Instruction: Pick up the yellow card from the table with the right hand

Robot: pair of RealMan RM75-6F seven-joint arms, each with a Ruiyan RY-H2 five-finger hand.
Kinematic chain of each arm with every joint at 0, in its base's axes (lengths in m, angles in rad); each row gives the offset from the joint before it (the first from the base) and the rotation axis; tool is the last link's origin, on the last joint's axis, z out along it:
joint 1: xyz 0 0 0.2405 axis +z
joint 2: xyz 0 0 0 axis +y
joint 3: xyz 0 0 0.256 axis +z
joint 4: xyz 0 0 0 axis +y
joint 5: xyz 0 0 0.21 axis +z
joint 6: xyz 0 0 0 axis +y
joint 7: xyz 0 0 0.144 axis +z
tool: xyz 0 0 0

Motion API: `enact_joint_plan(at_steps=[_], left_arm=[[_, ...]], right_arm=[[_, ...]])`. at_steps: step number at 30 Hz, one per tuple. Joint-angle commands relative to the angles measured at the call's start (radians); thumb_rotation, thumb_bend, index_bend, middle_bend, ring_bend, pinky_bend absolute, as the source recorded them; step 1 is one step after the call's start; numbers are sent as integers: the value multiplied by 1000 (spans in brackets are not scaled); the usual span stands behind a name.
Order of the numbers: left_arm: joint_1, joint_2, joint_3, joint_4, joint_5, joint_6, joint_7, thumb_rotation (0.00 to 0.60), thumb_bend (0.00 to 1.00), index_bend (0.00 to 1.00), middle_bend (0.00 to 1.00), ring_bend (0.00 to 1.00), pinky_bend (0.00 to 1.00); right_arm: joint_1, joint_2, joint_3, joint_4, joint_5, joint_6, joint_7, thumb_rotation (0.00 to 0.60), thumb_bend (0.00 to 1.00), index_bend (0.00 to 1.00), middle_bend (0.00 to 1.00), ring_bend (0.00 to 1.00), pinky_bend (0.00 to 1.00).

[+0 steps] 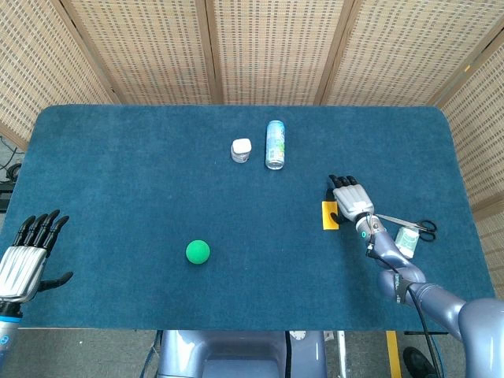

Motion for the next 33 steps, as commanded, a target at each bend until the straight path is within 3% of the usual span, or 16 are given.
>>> enact_joint_plan(at_steps=[1,4,9,23,27,33], left_arm=[[0,0,0,0,0,0,0,600,10,22,0,0,0],[0,0,0,-1,-1,0,0,600,10,21,0,0,0],[0,0,0,-1,-1,1,-1,600,10,21,0,0,0],[-1,1,1,-3,-1,-1,0,600,10,21,0,0,0],[-1,2,1,-4,0,-1,-2,600,10,22,0,0,0],[-2,2,2,-4,-1,-2,-3,600,10,22,0,0,0]], right_arm=[[2,-4,-3,8,7,-5,-6,600,454,309,0,0,4],[4,-7,-10,17,16,-14,-18,600,459,318,0,0,4],[-1,21,-25,-29,9,-5,-34,600,466,422,0,0,4],[-63,162,-37,-288,-67,185,-71,600,466,413,0,0,4],[-70,146,-23,-266,-62,230,-76,600,451,276,0,0,4],[-46,92,-10,-159,-22,172,-61,600,451,271,0,0,4]])
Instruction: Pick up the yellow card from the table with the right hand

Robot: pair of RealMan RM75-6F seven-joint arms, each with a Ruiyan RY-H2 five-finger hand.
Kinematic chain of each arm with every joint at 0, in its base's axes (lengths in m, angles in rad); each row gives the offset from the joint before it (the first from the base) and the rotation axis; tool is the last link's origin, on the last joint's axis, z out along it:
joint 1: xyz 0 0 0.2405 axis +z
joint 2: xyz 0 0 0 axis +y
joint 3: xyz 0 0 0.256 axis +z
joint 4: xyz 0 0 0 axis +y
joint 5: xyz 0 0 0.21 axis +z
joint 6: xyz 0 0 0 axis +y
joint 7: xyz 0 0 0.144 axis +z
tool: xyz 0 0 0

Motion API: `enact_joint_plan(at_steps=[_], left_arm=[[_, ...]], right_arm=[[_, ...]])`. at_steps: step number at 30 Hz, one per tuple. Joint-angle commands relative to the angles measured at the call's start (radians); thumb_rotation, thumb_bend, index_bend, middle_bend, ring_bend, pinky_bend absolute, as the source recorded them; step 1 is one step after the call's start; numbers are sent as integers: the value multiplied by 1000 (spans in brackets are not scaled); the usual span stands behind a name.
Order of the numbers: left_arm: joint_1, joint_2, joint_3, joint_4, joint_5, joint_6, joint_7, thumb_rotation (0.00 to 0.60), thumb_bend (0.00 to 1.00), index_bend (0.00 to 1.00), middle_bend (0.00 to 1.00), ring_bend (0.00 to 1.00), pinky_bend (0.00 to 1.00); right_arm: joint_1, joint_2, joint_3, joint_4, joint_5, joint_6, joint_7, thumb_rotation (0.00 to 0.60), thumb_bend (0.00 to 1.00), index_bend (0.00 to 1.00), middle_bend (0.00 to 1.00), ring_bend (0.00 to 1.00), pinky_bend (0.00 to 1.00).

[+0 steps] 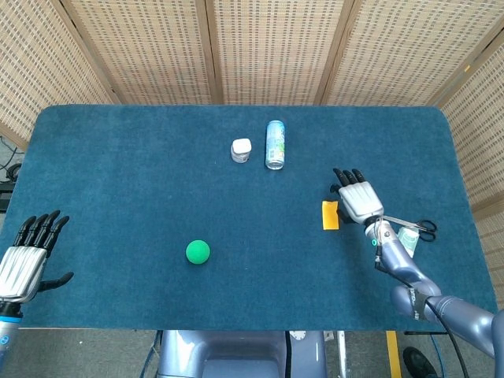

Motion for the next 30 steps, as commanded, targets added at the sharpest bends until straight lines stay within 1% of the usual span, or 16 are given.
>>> enact_joint_plan(at_steps=[1,6,10,14,24,28,30], left_arm=[[0,0,0,0,0,0,0,600,10,22,0,0,0],[0,-1,-1,-1,-2,-1,2,600,10,22,0,0,0],[-1,-1,-1,-1,-2,-1,3,600,10,21,0,0,0],[-1,-1,-1,0,0,0,3,600,10,21,0,0,0],[-2,-1,0,0,-2,-2,0,600,10,22,0,0,0],[-2,0,0,-1,-3,-3,-1,600,9,22,0,0,0],[-2,0,0,-1,-4,-3,-1,600,9,21,0,0,0]], right_arm=[[19,-41,9,73,23,-43,10,600,452,272,0,0,4],[34,-89,7,154,24,-63,12,600,447,326,0,0,4],[46,-144,-6,246,-13,-67,25,600,440,380,0,0,4],[54,-181,-7,312,-35,-75,55,600,440,391,0,0,4],[68,-226,-14,387,-76,-105,94,600,397,408,0,0,4],[71,-245,-8,413,-81,-108,107,600,388,443,0,0,4],[73,-251,-8,423,-86,-112,111,600,388,445,0,0,4]])
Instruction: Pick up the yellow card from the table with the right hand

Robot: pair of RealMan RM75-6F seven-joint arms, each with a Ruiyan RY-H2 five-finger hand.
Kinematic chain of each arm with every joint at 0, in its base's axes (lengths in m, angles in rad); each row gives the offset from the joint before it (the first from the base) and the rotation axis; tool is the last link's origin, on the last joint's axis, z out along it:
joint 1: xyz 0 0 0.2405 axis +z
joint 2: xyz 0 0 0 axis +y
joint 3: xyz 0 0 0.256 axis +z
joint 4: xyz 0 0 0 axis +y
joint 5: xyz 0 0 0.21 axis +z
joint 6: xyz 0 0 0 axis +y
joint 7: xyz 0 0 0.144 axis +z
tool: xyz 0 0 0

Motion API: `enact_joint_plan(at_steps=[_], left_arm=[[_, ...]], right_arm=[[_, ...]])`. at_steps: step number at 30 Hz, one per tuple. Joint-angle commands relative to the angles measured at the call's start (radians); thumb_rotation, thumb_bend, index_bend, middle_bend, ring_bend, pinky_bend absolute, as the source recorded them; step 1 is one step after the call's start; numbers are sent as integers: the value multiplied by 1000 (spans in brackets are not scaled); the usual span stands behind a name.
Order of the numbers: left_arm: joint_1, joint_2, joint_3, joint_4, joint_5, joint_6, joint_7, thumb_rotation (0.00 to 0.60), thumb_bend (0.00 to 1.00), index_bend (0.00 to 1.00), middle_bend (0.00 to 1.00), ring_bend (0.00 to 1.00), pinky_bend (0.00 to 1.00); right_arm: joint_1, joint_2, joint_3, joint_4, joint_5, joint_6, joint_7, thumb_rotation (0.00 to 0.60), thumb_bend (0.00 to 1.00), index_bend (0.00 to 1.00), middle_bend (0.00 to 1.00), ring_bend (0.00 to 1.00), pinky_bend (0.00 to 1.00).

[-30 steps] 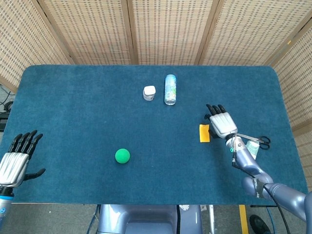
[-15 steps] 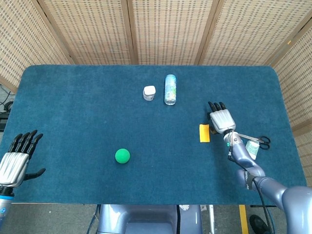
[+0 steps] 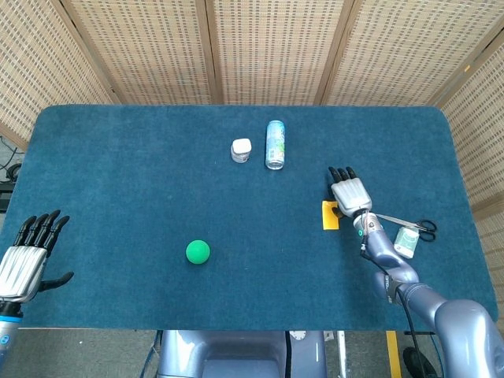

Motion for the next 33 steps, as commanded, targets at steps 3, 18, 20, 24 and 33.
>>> enact_joint_plan(at_steps=[3,18,20,24,33], left_arm=[[0,0,0,-1,-1,-1,0,600,9,22,0,0,0],[-1,-1,0,-1,-2,-1,2,600,9,22,0,0,0],[0,-1,0,-1,-2,0,2,600,9,21,0,0,0],[0,-1,0,-1,-2,0,2,600,8,21,0,0,0],[0,-1,0,-1,-2,1,4,600,9,22,0,0,0]], right_arm=[[3,-13,-1,22,-12,-10,10,600,388,465,0,0,4],[10,-32,-2,59,-38,-38,40,600,471,578,1,0,4],[10,-33,-2,61,-42,-40,41,600,496,591,4,0,4],[9,-34,-2,65,-48,-37,45,600,544,607,14,0,4],[7,-35,-2,68,-60,-31,46,600,569,622,24,0,4]])
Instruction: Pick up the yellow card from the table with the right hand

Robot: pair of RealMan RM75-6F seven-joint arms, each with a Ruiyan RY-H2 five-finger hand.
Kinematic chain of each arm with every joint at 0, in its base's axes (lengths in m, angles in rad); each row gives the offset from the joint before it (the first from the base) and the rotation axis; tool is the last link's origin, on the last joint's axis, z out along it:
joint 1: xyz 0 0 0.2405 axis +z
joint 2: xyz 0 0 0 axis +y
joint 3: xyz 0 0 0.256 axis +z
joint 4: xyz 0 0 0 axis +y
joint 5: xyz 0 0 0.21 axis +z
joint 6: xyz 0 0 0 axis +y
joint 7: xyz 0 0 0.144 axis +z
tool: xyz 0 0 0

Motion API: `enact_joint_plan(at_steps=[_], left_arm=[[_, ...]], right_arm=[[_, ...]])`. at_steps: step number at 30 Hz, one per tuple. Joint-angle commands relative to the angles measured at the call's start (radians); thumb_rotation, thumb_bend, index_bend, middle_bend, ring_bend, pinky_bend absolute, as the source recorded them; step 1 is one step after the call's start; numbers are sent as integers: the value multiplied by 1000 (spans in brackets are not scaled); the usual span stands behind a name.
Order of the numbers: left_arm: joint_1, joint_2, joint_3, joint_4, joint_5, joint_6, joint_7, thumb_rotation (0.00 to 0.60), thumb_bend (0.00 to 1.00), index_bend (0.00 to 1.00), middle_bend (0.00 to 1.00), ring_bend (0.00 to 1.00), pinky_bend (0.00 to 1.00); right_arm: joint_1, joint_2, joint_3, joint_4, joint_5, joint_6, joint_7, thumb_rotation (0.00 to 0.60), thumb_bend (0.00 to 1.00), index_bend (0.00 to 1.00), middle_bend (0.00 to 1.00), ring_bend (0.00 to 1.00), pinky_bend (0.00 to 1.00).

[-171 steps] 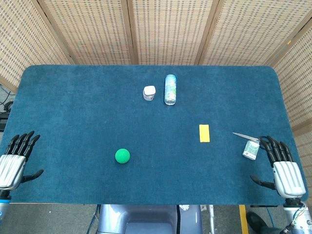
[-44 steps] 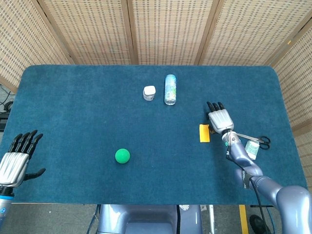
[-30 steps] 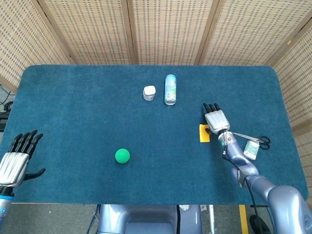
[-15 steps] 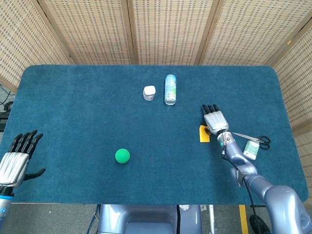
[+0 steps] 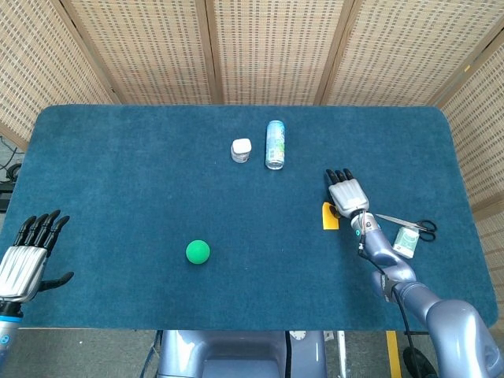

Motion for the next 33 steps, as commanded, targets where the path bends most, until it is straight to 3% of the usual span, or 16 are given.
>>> enact_joint_plan(at_steps=[1,5,9,12,15,20,24,29,31,33], left_arm=[[0,0,0,0,0,0,0,600,9,21,0,0,0],[0,-1,0,0,-1,1,1,600,9,21,0,0,0],[0,0,1,0,-1,-2,0,600,8,21,0,0,0],[-1,1,1,0,0,-4,0,600,8,22,0,0,0],[-2,2,2,-2,2,-5,2,600,7,22,0,0,0],[-2,1,4,-2,7,-3,7,600,7,22,0,0,0],[0,1,5,-3,11,2,10,600,7,22,0,0,0],[2,-1,6,-2,15,7,11,600,7,21,0,0,0],[2,-1,6,-2,15,8,9,600,7,22,0,0,0],[1,0,6,-3,12,4,8,600,7,22,0,0,0]], right_arm=[[-1,1,0,-1,-3,3,0,600,569,624,25,0,4],[-9,18,-3,-21,-20,33,1,600,574,628,27,0,4],[-44,82,-20,-110,-67,123,23,600,583,629,29,0,4],[-93,167,-56,-230,-139,239,55,600,587,629,37,0,4],[-166,285,-117,-386,-255,423,66,600,588,630,45,0,4],[-259,399,-184,-551,-378,631,63,600,587,630,53,0,4],[-313,459,-226,-632,-460,745,37,600,588,633,57,0,4],[-363,501,-236,-677,-510,844,11,600,582,636,60,0,4],[-377,509,-222,-677,-501,868,18,600,552,544,52,0,4],[-392,515,-202,-669,-472,880,21,600,417,364,24,0,4]])
